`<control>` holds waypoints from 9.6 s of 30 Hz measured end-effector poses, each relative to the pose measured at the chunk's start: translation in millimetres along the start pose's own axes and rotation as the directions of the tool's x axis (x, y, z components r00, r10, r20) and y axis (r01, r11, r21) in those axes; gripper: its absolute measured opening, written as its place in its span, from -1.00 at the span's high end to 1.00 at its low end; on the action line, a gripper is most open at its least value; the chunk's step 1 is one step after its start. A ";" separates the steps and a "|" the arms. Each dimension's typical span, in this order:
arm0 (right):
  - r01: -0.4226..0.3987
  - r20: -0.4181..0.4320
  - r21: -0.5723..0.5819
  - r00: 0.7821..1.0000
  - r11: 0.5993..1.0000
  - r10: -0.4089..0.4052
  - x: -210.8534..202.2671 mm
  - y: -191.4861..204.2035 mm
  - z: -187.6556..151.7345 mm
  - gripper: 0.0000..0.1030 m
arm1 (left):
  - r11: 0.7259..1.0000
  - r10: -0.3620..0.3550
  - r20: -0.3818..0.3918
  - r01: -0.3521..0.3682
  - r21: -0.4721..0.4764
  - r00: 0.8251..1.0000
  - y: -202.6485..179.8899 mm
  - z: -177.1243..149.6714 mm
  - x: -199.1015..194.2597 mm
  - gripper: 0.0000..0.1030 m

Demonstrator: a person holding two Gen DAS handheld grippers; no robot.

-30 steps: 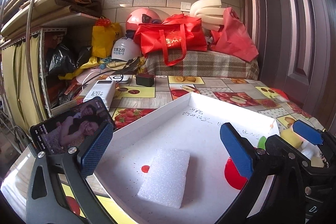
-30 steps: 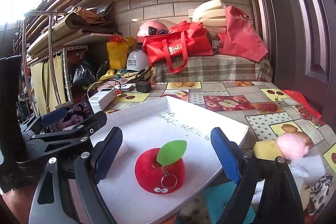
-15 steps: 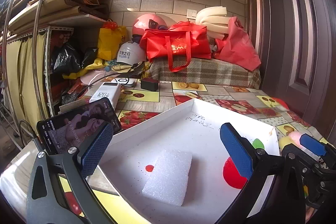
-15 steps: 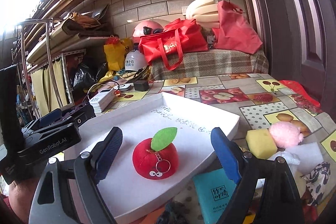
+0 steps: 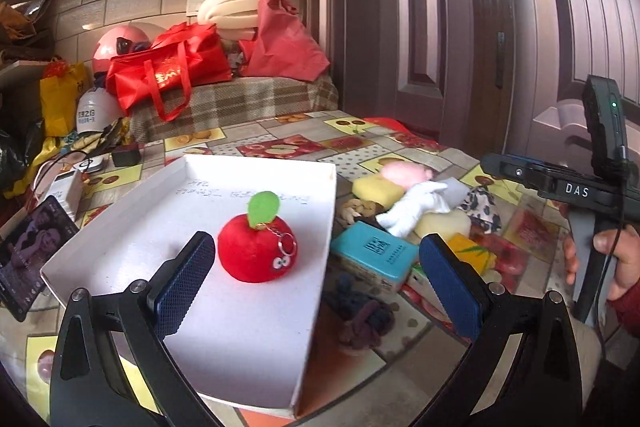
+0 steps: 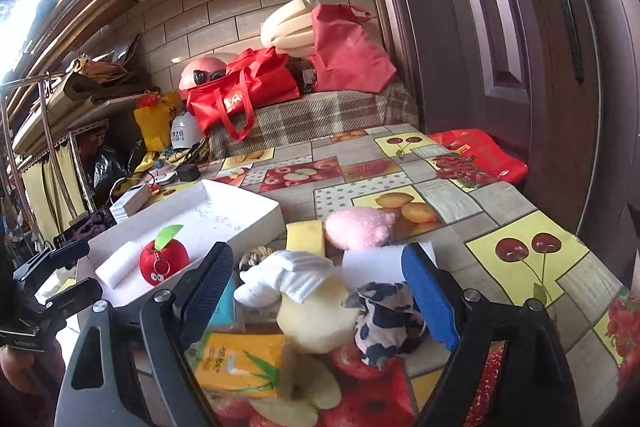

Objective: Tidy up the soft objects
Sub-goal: 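Withdraw both tools from the box toward the remaining items, then grasp the knotted rope toy with the left tool while the right tool grasps the yellow tissue pack, then carry the rope toy and tissue pack into the white box and open both tools, then move both tools back toward the cow-print cloth and blue soap box, then grasp the teal tissue pack with the left tool while the right tool grasps the cow-print cloth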

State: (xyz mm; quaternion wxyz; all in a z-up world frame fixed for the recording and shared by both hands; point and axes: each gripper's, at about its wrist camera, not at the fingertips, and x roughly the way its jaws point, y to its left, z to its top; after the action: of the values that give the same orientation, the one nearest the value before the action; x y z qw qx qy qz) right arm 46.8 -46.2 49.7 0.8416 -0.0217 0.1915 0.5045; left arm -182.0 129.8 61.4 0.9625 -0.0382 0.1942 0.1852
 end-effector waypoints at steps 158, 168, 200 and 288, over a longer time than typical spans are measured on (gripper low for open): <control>-0.173 -0.161 -0.173 0.976 0.969 0.146 131.5 166.5 7.7 -0.41 | 0.881 0.454 -0.011 -0.451 -0.139 0.891 122.1 7.6 44.2 0.55; -0.149 -0.182 -0.167 0.976 0.975 0.118 137.4 164.3 6.8 -0.60 | 0.859 0.493 -0.013 -0.489 -0.151 0.870 125.1 7.3 41.6 -0.78; -0.131 0.047 -0.221 0.988 0.966 0.144 95.0 168.3 5.7 -0.66 | 0.798 0.578 0.052 -0.551 -0.242 0.814 126.2 0.2 13.5 -1.00; -0.010 -0.326 0.055 0.945 0.998 0.027 61.9 -61.9 -4.4 0.02 | 0.994 -0.056 -0.357 0.085 0.069 0.933 -85.3 1.8 105.4 -0.51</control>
State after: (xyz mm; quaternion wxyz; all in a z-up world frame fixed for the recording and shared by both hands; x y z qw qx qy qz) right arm 124.4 -25.5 14.6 0.7937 -0.0811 0.3418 0.4967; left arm -59.4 86.9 22.2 0.9186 -0.0378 0.3705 0.1324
